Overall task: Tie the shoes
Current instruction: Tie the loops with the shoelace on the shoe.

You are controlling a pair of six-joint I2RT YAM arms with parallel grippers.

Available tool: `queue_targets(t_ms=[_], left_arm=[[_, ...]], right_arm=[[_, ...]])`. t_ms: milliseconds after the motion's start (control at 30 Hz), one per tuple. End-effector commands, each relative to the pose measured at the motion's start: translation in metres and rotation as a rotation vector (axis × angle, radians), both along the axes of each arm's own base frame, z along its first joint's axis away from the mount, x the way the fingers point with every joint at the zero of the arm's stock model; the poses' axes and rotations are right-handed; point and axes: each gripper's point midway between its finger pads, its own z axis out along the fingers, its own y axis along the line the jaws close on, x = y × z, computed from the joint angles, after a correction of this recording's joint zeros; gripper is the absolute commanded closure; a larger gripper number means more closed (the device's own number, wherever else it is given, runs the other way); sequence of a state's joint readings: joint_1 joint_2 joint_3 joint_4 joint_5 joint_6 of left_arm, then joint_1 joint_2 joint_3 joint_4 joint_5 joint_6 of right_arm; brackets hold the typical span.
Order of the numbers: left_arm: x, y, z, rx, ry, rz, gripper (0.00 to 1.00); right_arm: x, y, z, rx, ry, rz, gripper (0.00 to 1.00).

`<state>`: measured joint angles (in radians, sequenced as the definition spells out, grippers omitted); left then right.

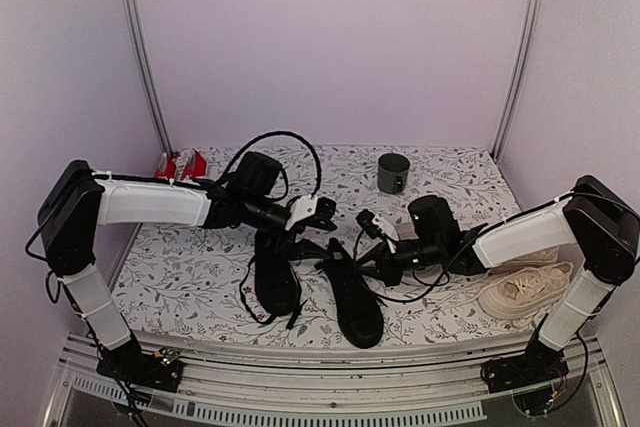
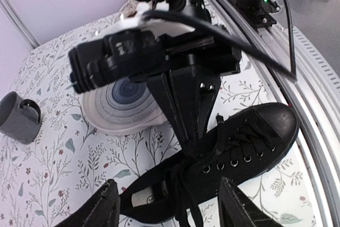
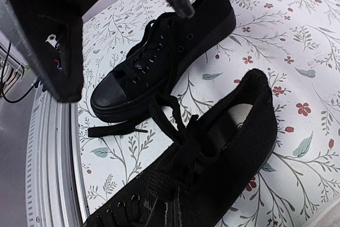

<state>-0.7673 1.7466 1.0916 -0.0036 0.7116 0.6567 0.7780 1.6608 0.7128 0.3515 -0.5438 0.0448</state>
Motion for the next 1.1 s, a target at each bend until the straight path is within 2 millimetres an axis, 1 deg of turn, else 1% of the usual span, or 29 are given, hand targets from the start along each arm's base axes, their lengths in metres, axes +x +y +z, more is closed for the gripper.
queue_targets(t_ms=[0, 67, 100, 133, 167, 233, 267, 300, 333, 400, 467, 500, 600, 633, 667, 700, 733, 767, 800, 867, 933, 1000, 1033, 1067], left_arm=[[0.005, 0.034, -0.048, 0.197, 0.099, 0.014, 0.37], [0.012, 0.038, -0.062, 0.253, 0.139, 0.027, 0.34], [0.012, 0.038, -0.067, 0.274, 0.170, 0.024, 0.33], [0.013, 0.036, -0.070, 0.274, 0.192, 0.017, 0.30], [0.012, 0.032, -0.072, 0.270, 0.210, 0.007, 0.24], [0.011, 0.028, -0.077, 0.263, 0.233, -0.008, 0.19], [0.012, 0.026, -0.076, 0.256, 0.234, -0.008, 0.19], [0.011, 0.025, -0.090, 0.270, 0.260, -0.011, 0.19], [0.010, 0.024, -0.095, 0.273, 0.272, -0.014, 0.19], [0.010, 0.021, -0.099, 0.276, 0.285, -0.015, 0.22], [0.011, 0.019, -0.099, 0.267, 0.293, -0.017, 0.30], [0.011, 0.018, -0.098, 0.258, 0.296, -0.020, 0.35], [0.008, 0.017, -0.093, 0.239, 0.294, -0.032, 0.55], [0.007, 0.018, -0.092, 0.235, 0.293, -0.032, 0.60], [0.006, 0.018, -0.089, 0.231, 0.290, -0.035, 0.63], [0.004, 0.019, -0.086, 0.227, 0.287, -0.036, 0.63], [0.002, 0.021, -0.084, 0.223, 0.284, -0.040, 0.63], [-0.001, 0.023, -0.085, 0.227, 0.290, -0.042, 0.59], [-0.002, 0.024, -0.072, 0.209, 0.263, -0.042, 0.55], [-0.002, 0.026, -0.065, 0.200, 0.218, -0.032, 0.44], [0.001, 0.027, -0.056, 0.175, 0.142, -0.010, 0.37], [0.008, 0.025, -0.042, 0.123, 0.036, 0.020, 0.33], [0.007, 0.024, -0.039, 0.099, -0.009, 0.028, 0.31], [0.007, 0.020, -0.029, 0.062, -0.069, 0.029, 0.29]], right_arm=[[0.004, 0.002, 0.010, 0.025, -0.025, -0.009, 0.98], [0.004, 0.001, 0.008, 0.022, -0.024, -0.008, 0.98], [0.003, 0.001, 0.008, 0.021, -0.023, -0.008, 0.98], [0.002, 0.001, 0.007, 0.021, -0.021, -0.005, 0.98], [0.003, 0.001, 0.007, 0.020, -0.019, -0.006, 0.98], [0.003, 0.001, 0.006, 0.019, -0.016, -0.008, 0.98], [0.003, 0.001, 0.005, 0.017, -0.013, -0.007, 0.98], [0.003, 0.001, 0.005, 0.018, -0.014, -0.006, 0.98], [0.003, 0.002, 0.006, 0.019, -0.015, -0.004, 0.98], [0.002, 0.002, 0.006, 0.020, -0.016, -0.002, 0.98], [0.002, 0.001, 0.006, 0.018, -0.015, -0.002, 0.98], [0.002, 0.001, 0.005, 0.017, -0.014, -0.003, 0.98], [0.002, 0.001, 0.005, 0.018, -0.011, -0.004, 0.98], [0.003, 0.001, 0.005, 0.018, -0.012, -0.006, 0.98], [0.003, 0.001, 0.006, 0.018, -0.012, -0.007, 0.98], [0.003, 0.001, 0.007, 0.020, -0.015, -0.007, 0.98], [0.003, 0.001, 0.007, 0.020, -0.015, -0.009, 0.98], [0.003, 0.001, 0.008, 0.021, -0.017, -0.008, 0.98], [0.003, 0.001, 0.008, 0.019, -0.018, -0.008, 0.98], [0.003, 0.000, 0.008, 0.019, -0.021, -0.007, 0.98], [0.003, 0.001, 0.009, 0.021, -0.021, -0.003, 0.98], [0.003, 0.000, 0.008, 0.022, -0.017, -0.002, 0.98], [0.003, 0.001, 0.009, 0.024, -0.018, -0.001, 0.98], [0.003, 0.001, 0.008, 0.023, -0.016, 0.000, 0.98]])
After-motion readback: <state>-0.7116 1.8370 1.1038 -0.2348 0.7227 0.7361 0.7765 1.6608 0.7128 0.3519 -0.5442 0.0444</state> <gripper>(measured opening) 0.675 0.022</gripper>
